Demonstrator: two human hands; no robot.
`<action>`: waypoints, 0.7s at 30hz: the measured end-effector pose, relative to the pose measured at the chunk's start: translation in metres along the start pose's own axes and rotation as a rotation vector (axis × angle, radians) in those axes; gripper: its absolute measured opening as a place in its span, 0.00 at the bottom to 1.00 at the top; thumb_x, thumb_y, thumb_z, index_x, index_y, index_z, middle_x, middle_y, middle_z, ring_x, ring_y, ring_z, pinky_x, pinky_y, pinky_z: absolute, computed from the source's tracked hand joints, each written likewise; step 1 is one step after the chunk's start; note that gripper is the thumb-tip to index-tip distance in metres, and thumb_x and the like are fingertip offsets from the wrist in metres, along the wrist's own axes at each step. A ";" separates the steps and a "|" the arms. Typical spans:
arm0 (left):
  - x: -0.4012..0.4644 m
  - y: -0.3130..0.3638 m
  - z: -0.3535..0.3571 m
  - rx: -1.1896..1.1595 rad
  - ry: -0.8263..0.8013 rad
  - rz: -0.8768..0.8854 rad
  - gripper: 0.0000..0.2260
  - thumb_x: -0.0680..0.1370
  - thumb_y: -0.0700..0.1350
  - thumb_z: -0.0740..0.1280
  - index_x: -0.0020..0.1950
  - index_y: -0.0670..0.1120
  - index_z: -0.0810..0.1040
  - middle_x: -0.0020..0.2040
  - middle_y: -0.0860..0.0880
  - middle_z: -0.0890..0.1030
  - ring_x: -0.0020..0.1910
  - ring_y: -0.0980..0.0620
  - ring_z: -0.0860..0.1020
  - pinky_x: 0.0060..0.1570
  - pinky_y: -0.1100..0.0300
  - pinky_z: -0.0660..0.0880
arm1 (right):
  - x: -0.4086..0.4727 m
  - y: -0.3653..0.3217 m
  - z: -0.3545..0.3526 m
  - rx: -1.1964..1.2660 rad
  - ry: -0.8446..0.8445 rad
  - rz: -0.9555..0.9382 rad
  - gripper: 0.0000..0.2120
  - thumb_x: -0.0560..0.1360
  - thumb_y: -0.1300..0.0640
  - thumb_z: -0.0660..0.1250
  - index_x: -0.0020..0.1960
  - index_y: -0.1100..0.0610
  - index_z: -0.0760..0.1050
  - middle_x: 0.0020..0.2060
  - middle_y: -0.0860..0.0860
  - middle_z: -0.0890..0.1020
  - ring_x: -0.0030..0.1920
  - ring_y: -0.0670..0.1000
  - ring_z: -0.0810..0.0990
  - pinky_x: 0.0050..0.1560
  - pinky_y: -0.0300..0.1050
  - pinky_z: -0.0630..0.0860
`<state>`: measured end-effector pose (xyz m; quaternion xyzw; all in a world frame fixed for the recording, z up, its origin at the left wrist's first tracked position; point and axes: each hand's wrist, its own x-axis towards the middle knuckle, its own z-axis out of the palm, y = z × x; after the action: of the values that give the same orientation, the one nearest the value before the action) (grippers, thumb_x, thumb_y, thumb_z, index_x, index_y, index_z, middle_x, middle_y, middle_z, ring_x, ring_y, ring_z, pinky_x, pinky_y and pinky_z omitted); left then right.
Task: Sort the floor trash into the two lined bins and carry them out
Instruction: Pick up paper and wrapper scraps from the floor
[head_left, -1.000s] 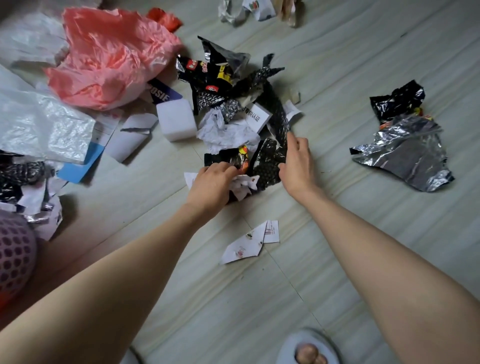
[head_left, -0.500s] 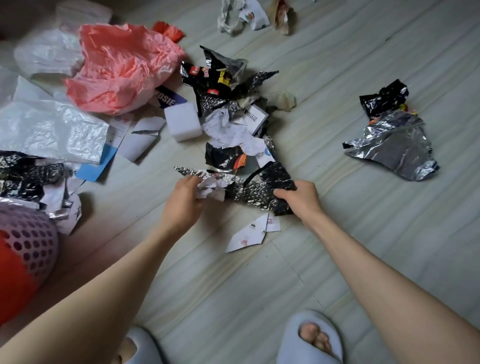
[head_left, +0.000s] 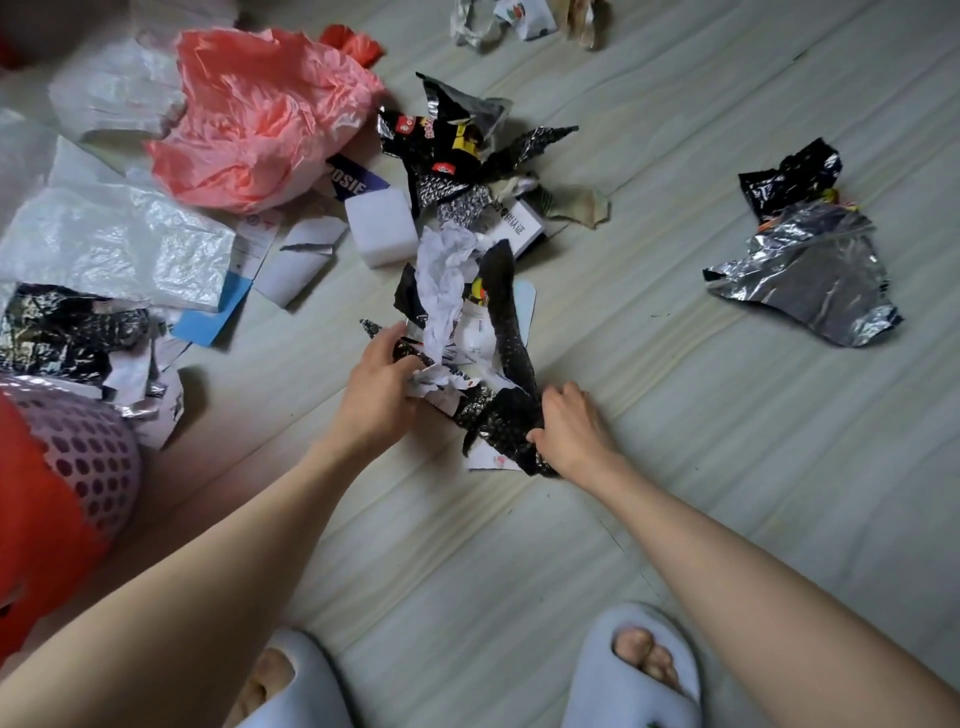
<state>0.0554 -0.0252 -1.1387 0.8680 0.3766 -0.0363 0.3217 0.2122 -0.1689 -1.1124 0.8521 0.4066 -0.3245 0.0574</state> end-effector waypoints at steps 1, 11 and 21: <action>0.003 0.001 0.000 0.030 0.018 0.035 0.10 0.68 0.40 0.64 0.45 0.36 0.78 0.72 0.35 0.63 0.71 0.34 0.63 0.65 0.42 0.67 | 0.001 0.002 -0.002 0.013 -0.003 0.018 0.16 0.76 0.58 0.65 0.60 0.64 0.70 0.60 0.61 0.73 0.62 0.60 0.72 0.61 0.49 0.69; 0.072 0.047 -0.022 0.510 -0.120 0.384 0.16 0.72 0.37 0.63 0.58 0.49 0.75 0.78 0.50 0.43 0.76 0.42 0.37 0.69 0.34 0.36 | 0.014 0.037 -0.030 0.034 -0.033 0.247 0.15 0.76 0.57 0.66 0.60 0.62 0.72 0.60 0.61 0.77 0.61 0.61 0.75 0.55 0.48 0.73; 0.098 0.048 -0.003 0.380 0.078 0.269 0.20 0.73 0.33 0.58 0.63 0.45 0.70 0.64 0.43 0.72 0.60 0.41 0.73 0.57 0.50 0.65 | 0.027 0.053 -0.033 0.222 0.057 0.287 0.16 0.73 0.59 0.69 0.57 0.64 0.70 0.57 0.62 0.77 0.60 0.62 0.75 0.55 0.49 0.72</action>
<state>0.1572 0.0135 -1.1409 0.9561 0.2560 -0.0300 0.1396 0.2799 -0.1745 -1.1120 0.9113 0.2440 -0.3315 -0.0029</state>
